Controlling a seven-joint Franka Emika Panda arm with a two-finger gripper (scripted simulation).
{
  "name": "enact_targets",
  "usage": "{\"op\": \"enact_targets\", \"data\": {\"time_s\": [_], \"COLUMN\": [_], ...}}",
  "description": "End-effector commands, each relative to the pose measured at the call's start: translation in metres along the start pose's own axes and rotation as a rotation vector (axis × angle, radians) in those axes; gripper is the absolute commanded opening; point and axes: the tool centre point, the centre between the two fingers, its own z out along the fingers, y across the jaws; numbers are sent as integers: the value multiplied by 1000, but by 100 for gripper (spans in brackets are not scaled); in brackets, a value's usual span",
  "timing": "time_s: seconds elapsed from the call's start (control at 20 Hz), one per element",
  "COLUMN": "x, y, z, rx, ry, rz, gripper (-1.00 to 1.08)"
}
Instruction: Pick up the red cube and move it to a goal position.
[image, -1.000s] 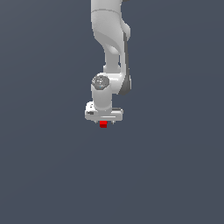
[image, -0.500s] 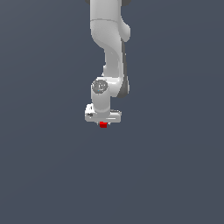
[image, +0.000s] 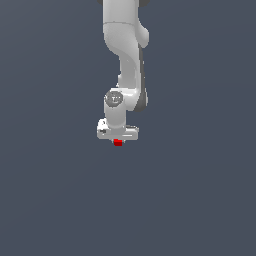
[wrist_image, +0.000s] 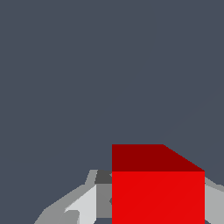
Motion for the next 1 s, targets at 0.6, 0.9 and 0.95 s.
{"op": "enact_targets", "data": {"time_s": [0.6,0.9,0.95], "x": [8,17,18], "y": [-15,-30,-33], "z": [-48,-101,-112], "rx": [0,-1,-1], "ry": [0,0,0], "rz": [0,0,0], "gripper": [-100,-100,-100]}}
